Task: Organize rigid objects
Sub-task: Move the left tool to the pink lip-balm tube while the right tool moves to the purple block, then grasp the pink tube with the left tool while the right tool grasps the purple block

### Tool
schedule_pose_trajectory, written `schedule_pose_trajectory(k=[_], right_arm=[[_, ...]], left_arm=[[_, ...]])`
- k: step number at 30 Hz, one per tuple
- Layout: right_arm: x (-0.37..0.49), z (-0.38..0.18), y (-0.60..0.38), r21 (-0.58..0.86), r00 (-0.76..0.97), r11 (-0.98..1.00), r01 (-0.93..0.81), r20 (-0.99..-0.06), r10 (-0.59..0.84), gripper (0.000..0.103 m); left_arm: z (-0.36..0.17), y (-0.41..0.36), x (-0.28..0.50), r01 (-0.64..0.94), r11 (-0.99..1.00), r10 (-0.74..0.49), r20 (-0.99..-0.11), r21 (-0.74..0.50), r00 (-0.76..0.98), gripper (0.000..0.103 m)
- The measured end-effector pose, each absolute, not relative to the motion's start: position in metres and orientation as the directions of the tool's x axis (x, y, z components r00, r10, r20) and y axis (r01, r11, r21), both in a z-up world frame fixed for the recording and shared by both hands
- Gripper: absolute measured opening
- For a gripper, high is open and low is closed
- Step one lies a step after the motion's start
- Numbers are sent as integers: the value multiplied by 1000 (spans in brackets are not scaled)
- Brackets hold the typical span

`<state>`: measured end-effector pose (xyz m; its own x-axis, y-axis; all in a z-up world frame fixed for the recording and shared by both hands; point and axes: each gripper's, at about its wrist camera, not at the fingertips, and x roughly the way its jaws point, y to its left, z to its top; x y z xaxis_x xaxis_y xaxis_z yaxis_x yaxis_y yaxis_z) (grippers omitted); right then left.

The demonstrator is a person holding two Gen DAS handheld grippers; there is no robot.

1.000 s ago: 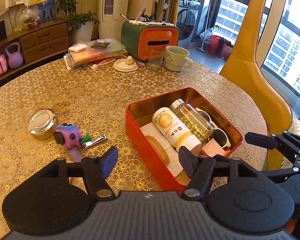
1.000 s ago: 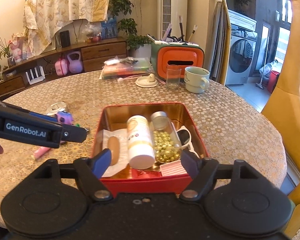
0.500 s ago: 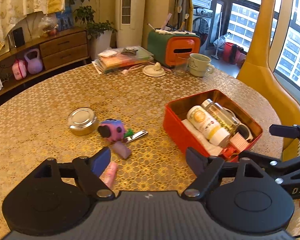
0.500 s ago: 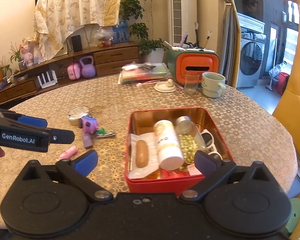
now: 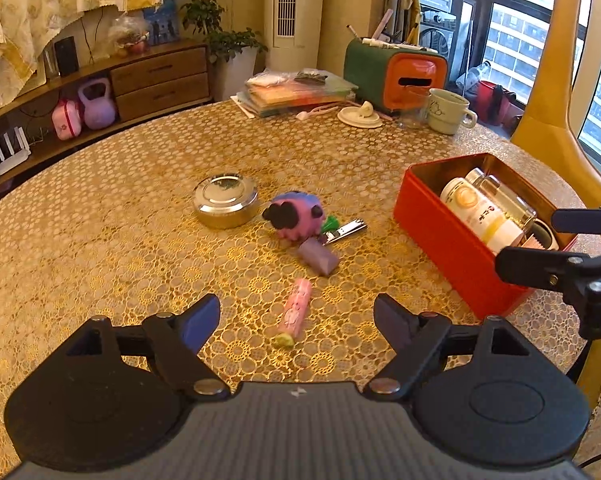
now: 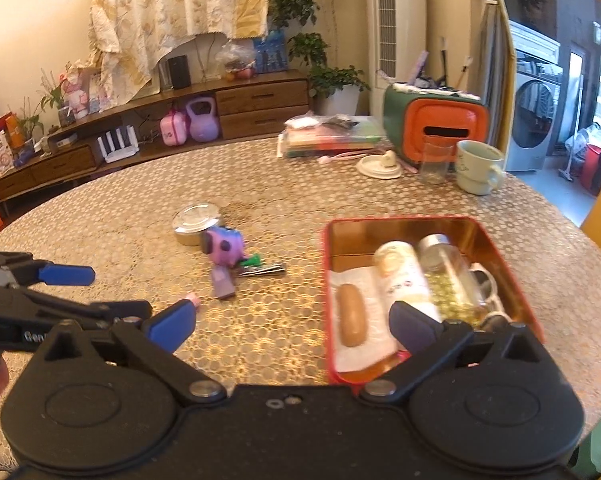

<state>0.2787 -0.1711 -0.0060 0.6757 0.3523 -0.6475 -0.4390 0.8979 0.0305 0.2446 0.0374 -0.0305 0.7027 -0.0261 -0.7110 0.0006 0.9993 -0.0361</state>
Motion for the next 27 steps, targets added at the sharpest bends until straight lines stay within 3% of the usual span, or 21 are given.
schedule_pose_trajectory(k=[20,27], right_arm=[[328,-53,-98,28,577,849,-527,-722,382,102],[347,-70,-84,39,557,850,-526,-740,378,95]], left_arm=[[-81,46,264,18,1000,-20,-716,-10,698,84],[-92,44,270,20,1000,-19,-709,-7,705,84]])
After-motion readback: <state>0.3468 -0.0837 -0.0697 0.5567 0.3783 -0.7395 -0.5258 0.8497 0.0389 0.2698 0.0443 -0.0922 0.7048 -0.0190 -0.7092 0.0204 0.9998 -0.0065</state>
